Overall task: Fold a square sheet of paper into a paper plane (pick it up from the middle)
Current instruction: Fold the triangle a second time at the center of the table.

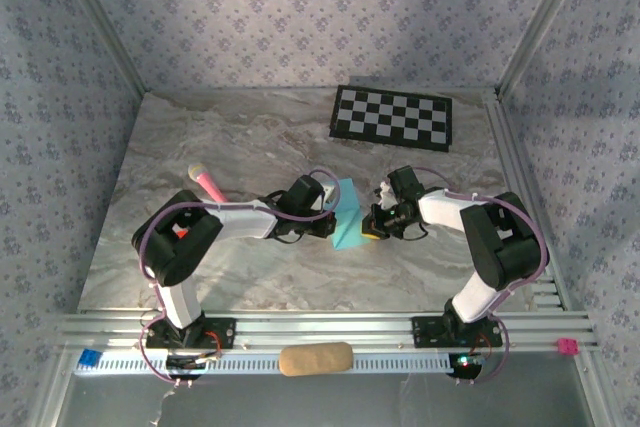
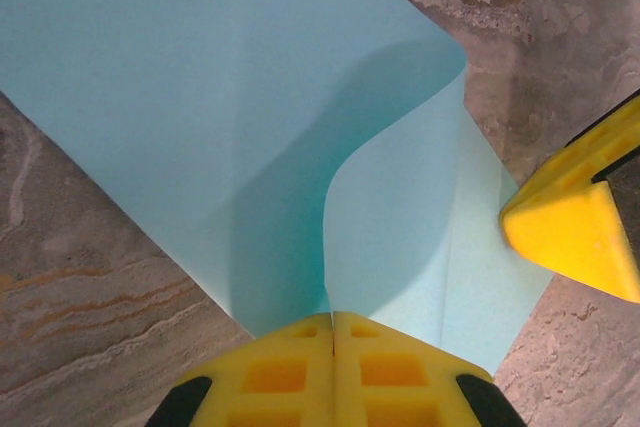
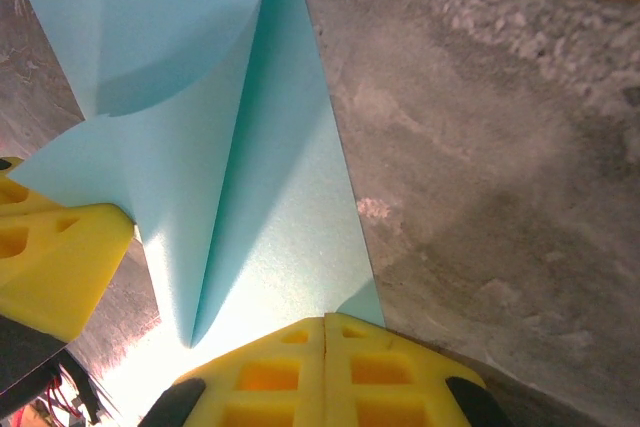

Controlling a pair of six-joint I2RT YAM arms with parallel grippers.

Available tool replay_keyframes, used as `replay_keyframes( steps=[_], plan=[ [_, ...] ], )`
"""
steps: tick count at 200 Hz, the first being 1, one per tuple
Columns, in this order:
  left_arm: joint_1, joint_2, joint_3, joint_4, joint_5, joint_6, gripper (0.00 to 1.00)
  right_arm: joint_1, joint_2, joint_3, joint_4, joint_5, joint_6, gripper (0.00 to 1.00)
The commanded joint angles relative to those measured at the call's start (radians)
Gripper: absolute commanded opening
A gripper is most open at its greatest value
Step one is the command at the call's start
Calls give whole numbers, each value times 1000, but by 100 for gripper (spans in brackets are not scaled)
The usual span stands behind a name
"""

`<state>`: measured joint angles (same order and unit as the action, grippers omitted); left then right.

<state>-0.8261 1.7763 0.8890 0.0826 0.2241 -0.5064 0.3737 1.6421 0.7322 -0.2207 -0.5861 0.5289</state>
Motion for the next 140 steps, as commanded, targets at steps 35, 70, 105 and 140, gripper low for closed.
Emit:
replay_keyframes(
  steps=[35, 70, 105, 140],
  plan=[
    [4, 9, 15, -6, -14, -9, 2, 10, 45, 2, -65, 69, -12, 0],
    [5, 14, 19, -3, -18, -7, 2, 11, 46, 3, -67, 72, -10, 0],
    [4, 9, 17, -1, -38, -11, 2, 11, 45, 2, -70, 79, -11, 0],
    [5, 5, 9, 1, -39, -16, 2, 10, 42, 2, -71, 79, -12, 0]
  ],
)
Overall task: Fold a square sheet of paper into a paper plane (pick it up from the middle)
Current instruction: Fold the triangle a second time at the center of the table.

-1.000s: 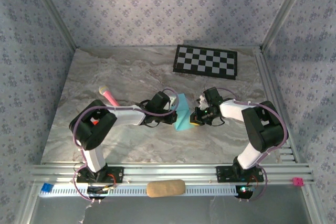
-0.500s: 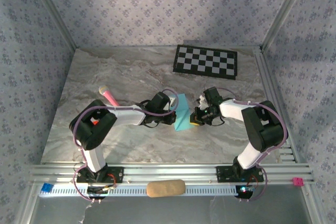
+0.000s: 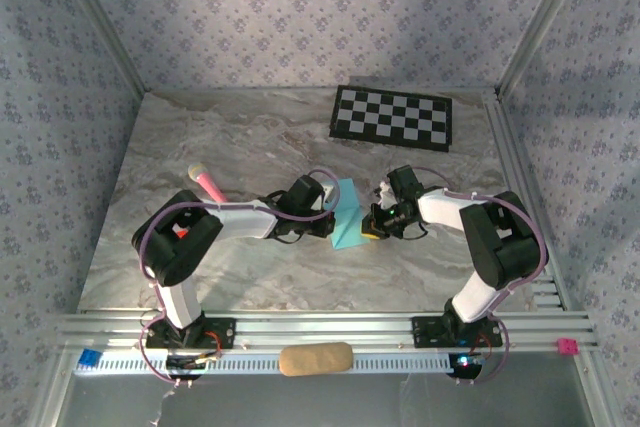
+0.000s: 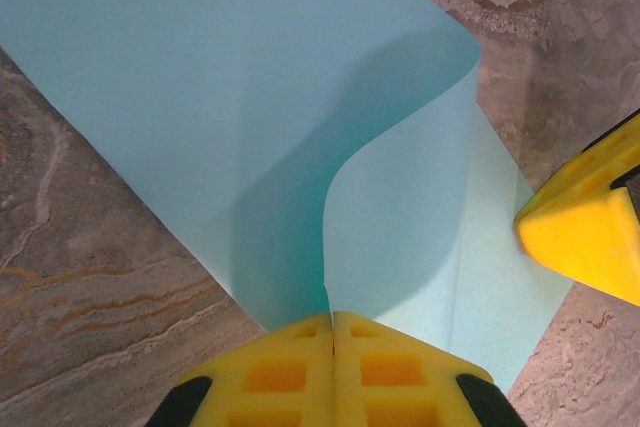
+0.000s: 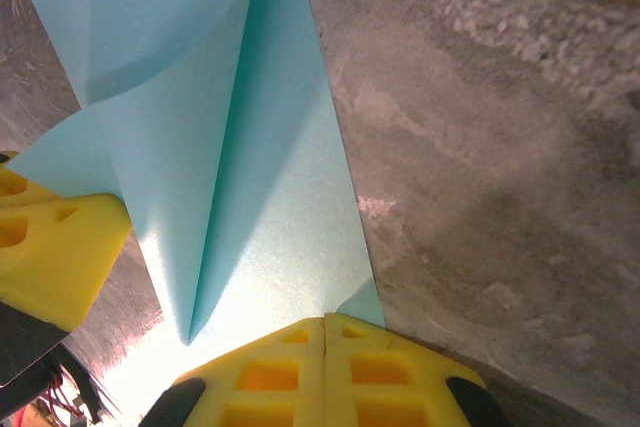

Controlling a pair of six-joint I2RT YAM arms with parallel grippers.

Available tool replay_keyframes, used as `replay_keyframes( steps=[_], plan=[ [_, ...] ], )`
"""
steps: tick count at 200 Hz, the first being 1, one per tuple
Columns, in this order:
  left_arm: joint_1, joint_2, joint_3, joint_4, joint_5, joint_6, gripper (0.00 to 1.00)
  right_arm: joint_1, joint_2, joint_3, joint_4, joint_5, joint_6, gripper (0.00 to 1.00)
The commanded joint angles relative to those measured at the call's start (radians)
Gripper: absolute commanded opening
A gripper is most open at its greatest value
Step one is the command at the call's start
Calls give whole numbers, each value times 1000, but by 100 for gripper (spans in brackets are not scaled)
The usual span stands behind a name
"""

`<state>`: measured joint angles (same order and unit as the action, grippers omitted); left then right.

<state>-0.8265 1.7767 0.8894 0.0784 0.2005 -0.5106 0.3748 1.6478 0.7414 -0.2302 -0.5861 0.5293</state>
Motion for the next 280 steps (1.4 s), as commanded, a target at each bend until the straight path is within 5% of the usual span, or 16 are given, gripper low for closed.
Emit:
replay_keyframes(
  steps=[1, 280],
  plan=[
    [6, 3, 8, 6, -16, -12, 2, 9, 37, -8, -61, 79, -12, 0],
    [5, 33, -4, 3, -21, -28, 1, 12, 41, -5, -55, 75, -7, 0]
  ],
)
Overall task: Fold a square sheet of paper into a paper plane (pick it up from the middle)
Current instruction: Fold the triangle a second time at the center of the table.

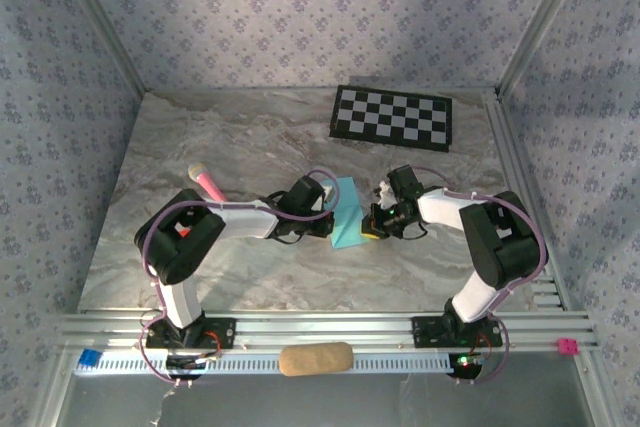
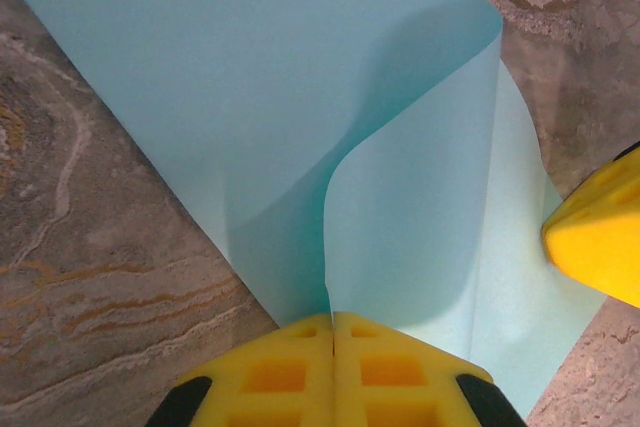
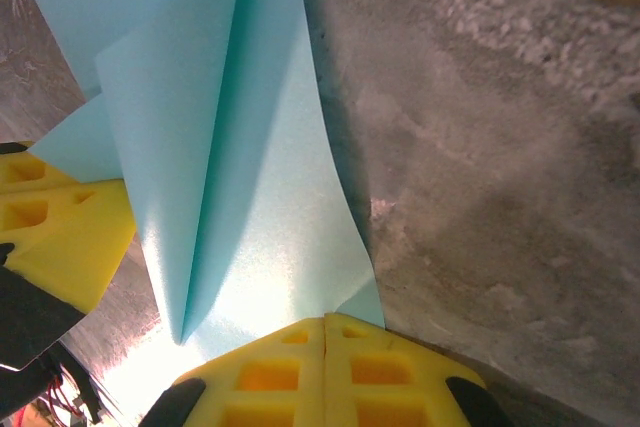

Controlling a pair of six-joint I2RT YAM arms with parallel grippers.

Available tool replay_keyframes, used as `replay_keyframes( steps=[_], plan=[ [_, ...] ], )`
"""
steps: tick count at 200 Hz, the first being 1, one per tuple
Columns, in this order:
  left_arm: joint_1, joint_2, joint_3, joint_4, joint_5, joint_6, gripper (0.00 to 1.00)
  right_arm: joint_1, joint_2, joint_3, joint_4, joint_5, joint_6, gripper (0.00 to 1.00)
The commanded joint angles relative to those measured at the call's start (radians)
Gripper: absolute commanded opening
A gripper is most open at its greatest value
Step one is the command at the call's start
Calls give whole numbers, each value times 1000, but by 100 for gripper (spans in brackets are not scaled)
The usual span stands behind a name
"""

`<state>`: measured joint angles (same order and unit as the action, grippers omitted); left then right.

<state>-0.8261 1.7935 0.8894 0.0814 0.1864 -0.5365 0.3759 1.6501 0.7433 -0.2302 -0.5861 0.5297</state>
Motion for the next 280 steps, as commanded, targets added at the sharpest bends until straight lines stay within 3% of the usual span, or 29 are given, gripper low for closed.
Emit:
replay_keyframes(
  steps=[1, 78, 96, 114, 187, 280],
  plan=[
    [5, 17, -5, -1, -7, -3, 1, 11, 38, -6, -54, 75, -7, 0],
    [5, 15, -2, -14, -9, 3, 0, 6, -59, -14, 22, 62, 44, 1],
    [6, 15, -4, -14, -10, 1, 0, 7, -82, -19, 100, -4, 72, 2],
    [5, 14, -3, -14, -9, 3, 0, 27, -70, -9, 169, -66, 116, 0],
    [4, 9, -12, -19, -14, 3, 0, 45, 23, -3, 354, -115, 249, 0],
    [4, 9, -12, -17, -15, 1, 0, 51, 76, 1, 399, -136, 271, 0]
  ],
)
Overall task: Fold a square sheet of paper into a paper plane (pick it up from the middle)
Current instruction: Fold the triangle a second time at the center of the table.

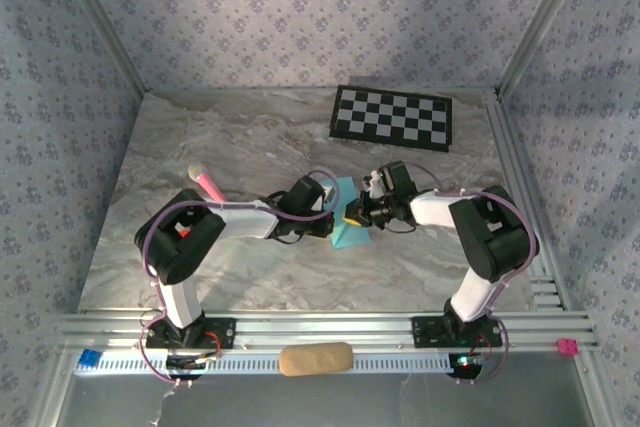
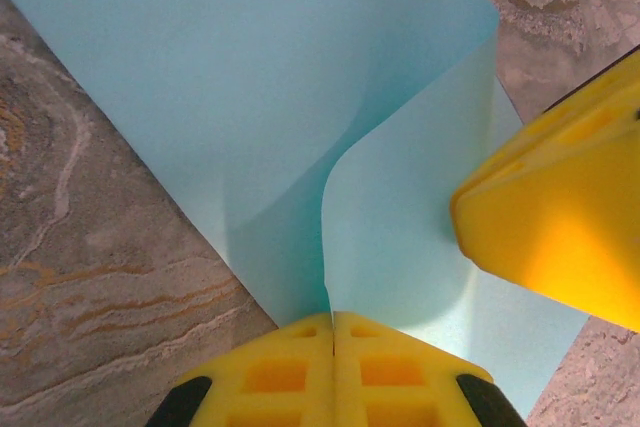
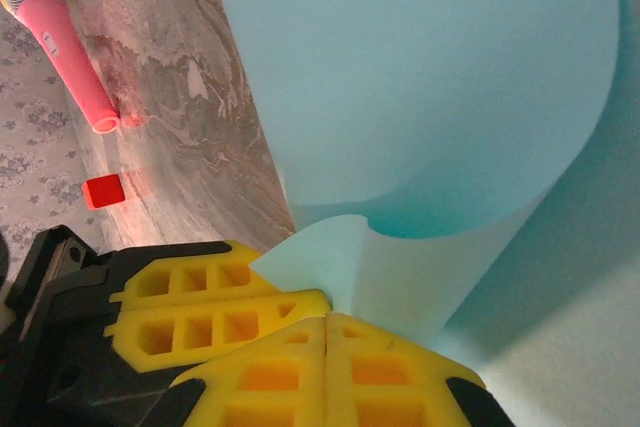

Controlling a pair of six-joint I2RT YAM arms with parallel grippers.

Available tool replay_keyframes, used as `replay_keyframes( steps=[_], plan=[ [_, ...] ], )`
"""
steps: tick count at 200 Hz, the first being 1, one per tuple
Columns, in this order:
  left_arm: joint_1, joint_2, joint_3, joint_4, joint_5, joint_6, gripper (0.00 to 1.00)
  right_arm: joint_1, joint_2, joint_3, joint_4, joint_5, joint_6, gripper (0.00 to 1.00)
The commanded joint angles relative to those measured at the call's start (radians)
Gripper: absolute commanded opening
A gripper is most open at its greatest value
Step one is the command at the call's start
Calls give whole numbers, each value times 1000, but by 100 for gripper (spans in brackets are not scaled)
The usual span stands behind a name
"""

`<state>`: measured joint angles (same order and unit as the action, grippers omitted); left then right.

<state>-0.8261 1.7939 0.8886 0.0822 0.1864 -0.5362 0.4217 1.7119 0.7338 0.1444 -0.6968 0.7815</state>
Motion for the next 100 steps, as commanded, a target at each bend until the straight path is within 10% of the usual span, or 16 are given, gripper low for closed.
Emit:
replay_keyframes(
  steps=[1, 100],
  plan=[
    [5, 9, -11, -18, -15, 1, 0, 5, 15, 10, 25, -26, 19, 0],
    [6, 10, -15, -15, -15, 2, 0, 12, 29, -9, 50, -40, 26, 0]
  ],
)
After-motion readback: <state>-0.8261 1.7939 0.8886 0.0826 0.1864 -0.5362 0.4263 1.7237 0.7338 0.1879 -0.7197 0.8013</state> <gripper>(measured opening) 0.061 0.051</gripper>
